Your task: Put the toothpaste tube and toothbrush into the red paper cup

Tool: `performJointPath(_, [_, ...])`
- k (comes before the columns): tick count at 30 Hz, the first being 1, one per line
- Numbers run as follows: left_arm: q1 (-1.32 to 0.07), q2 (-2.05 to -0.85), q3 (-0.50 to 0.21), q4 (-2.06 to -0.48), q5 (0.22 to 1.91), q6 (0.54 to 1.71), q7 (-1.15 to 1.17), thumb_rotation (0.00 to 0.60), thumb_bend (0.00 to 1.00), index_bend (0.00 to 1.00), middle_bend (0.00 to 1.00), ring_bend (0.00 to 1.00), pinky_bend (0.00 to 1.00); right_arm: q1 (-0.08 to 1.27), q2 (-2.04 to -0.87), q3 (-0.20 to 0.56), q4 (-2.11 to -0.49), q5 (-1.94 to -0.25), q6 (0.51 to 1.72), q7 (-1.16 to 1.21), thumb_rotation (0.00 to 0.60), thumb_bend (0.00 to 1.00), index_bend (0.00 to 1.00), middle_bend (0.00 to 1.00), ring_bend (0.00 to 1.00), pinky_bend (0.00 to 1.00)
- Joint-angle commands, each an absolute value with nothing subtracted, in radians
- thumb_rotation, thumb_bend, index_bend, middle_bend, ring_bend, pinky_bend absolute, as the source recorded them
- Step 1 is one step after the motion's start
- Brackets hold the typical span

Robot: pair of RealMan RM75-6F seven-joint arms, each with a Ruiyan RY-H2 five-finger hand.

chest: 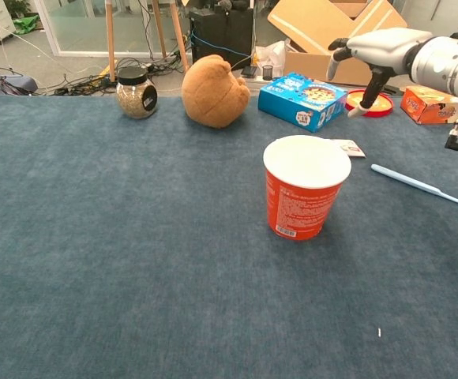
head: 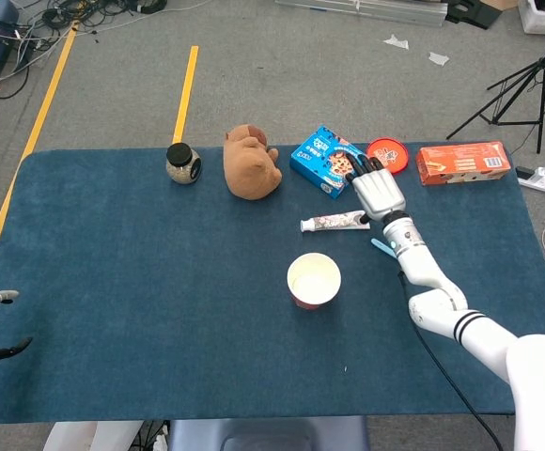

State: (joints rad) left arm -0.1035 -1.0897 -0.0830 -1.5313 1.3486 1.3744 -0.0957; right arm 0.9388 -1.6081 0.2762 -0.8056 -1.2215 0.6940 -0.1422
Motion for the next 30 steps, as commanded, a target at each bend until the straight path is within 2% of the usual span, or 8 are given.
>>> performJointPath(1, [-0.105, -1.09, -0.083, -1.529, 1.346, 1.37, -0.098, 0.6, 0.0, 0.28, 0.35, 0.25, 0.3, 0.96, -1.643, 0.26, -0.761, -1.242, 0.68, -0.111, 0.6, 0.02, 0.33, 0.0, 0.0, 0.12])
performJointPath(13, [-0.108, -1.089, -0.087, -1.517, 1.333, 1.355, -0.11, 0.6, 0.0, 0.28, 0.35, 0.25, 0.3, 1.012, -1.743, 0.231, -0.601, -1.271, 0.626, -0.051, 0.6, 0.05, 0.35, 0.0, 0.0, 0.12])
performJointPath(30, [-0.11, -1.087, -0.089, -1.508, 1.324, 1.341, -0.125, 0.6, 0.0, 0.28, 0.35, 0.25, 0.3, 1.043, -1.82, 0.206, -0.481, -1.294, 0.577, -0.008, 0.6, 0.05, 0.37, 0.0, 0.0, 0.11])
